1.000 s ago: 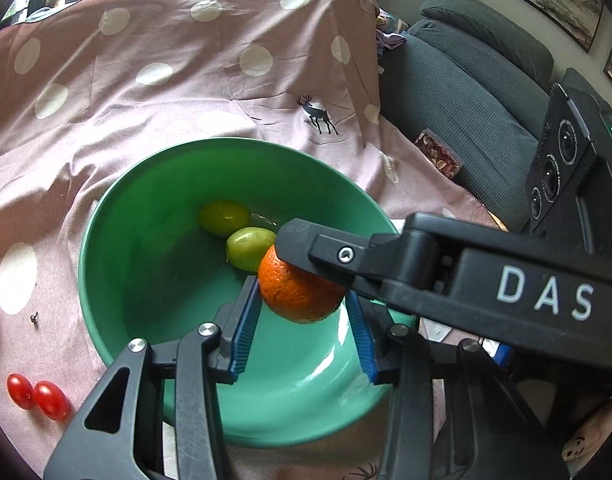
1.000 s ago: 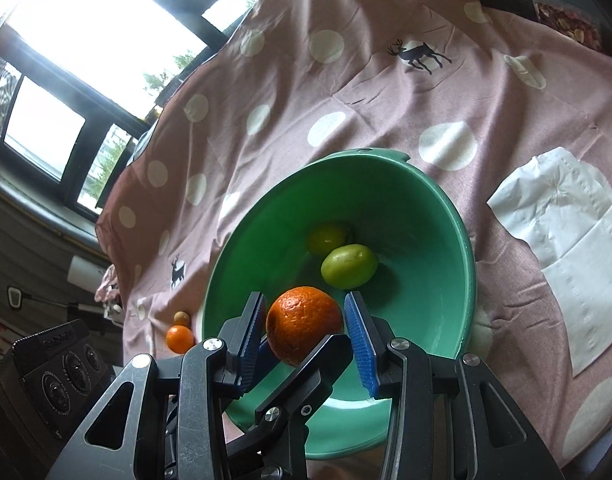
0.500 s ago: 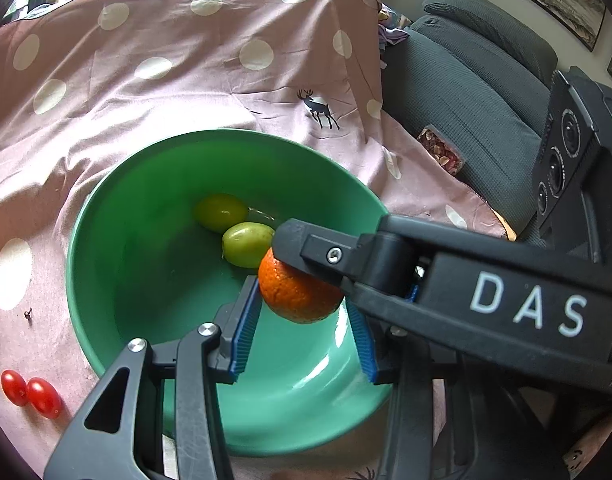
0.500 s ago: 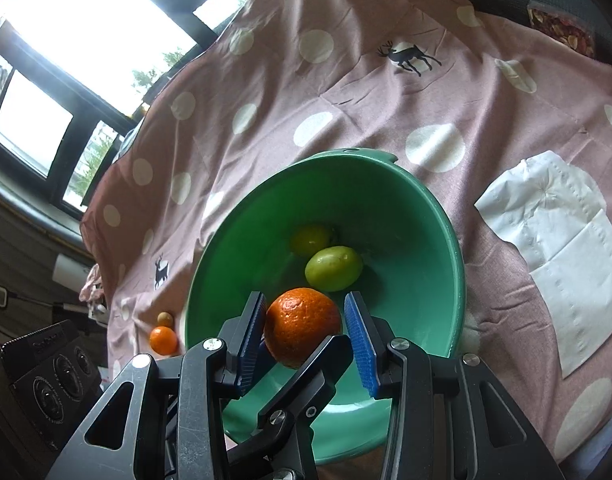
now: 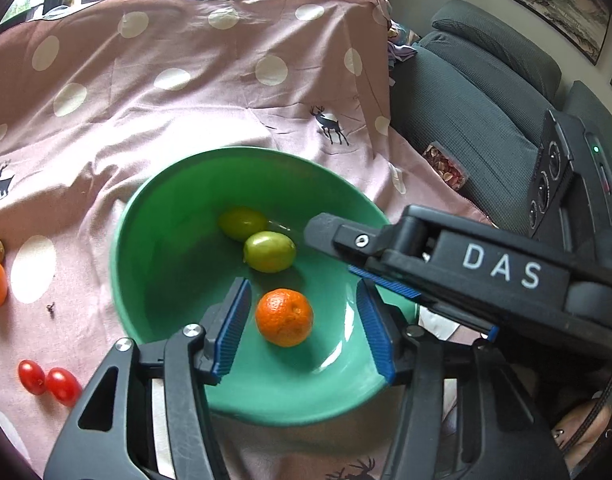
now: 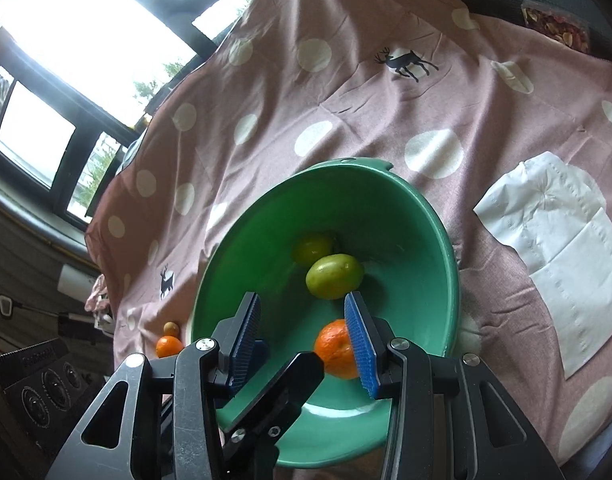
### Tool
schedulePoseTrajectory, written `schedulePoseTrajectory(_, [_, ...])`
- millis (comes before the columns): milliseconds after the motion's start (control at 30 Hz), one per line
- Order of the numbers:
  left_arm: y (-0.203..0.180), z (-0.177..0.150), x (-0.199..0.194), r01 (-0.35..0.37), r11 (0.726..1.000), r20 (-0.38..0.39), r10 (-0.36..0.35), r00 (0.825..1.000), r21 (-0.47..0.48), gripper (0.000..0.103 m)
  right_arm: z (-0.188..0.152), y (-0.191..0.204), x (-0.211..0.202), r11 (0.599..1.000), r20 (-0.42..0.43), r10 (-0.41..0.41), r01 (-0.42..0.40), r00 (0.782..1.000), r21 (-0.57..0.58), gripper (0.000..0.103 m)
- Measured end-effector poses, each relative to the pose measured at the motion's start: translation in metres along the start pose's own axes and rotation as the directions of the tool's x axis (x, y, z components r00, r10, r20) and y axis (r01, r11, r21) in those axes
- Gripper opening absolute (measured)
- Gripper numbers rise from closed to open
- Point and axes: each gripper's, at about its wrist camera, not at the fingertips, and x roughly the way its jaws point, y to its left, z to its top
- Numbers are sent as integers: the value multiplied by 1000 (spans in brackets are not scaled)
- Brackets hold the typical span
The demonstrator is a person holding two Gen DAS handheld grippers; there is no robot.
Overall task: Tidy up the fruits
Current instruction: 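Open the right tool to drop the orange into the bowl, then move the right tool back toward the second orange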
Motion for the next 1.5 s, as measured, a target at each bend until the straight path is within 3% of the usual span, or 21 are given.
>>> schedulePoseTrajectory(167, [30, -9, -37, -71, 997, 32, 72, 997, -34, 58, 0, 9, -6, 999, 51, -24, 26, 998, -27, 50])
schedulePoseTrajectory(333, [69, -14, -90, -167, 980, 84, 176, 981, -110, 62, -5, 27, -5, 996, 75, -34, 39, 997, -74, 51])
schedulePoseTrajectory(433, [90, -21, -125, -203, 969, 128, 222, 967, -144, 66, -10, 41, -4, 991, 92, -46, 57, 995, -117, 57])
schedulePoseTrajectory(567, [122, -35, -159, -285, 939, 165, 317, 934, -193, 72, -18, 63, 2, 979, 113, -68, 88, 991, -181, 60])
schedulePoseTrajectory(633, [142, -43, -168, -284, 929, 174, 329, 928, -238, 74, -24, 75, 8, 970, 118, -73, 98, 990, -224, 72])
schedulePoseTrajectory(700, [163, -53, -172, -258, 917, 169, 318, 933, -303, 74, -31, 87, 15, 959, 115, -72, 100, 991, -266, 74])
schedulePoseTrajectory(833, [192, -61, -170, -315, 858, 110, 388, 915, -405, 74, -45, 111, 30, 937, 79, -64, 87, 995, -338, 75])
schedulePoseTrajectory(1067, [213, -64, -176, -321, 823, 92, 407, 909, -469, 75, -75, 154, 48, 881, 33, -33, 45, 999, -471, 75])
schedulePoseTrajectory(1167, [217, -64, -172, -304, 829, 83, 384, 920, -469, 75, -80, 172, 59, 862, -10, -27, 19, 1000, -506, 75])
schedulePoseTrajectory(1267, [222, -64, -169, -327, 818, 59, 400, 915, -473, 75, -82, 192, 73, 846, -62, -4, -29, 998, -533, 75])
schedulePoseTrajectory(1500, [237, -67, -168, -357, 788, 18, 422, 906, -503, 76, -82, 223, 128, 845, -207, 5, -115, 978, -522, 75])
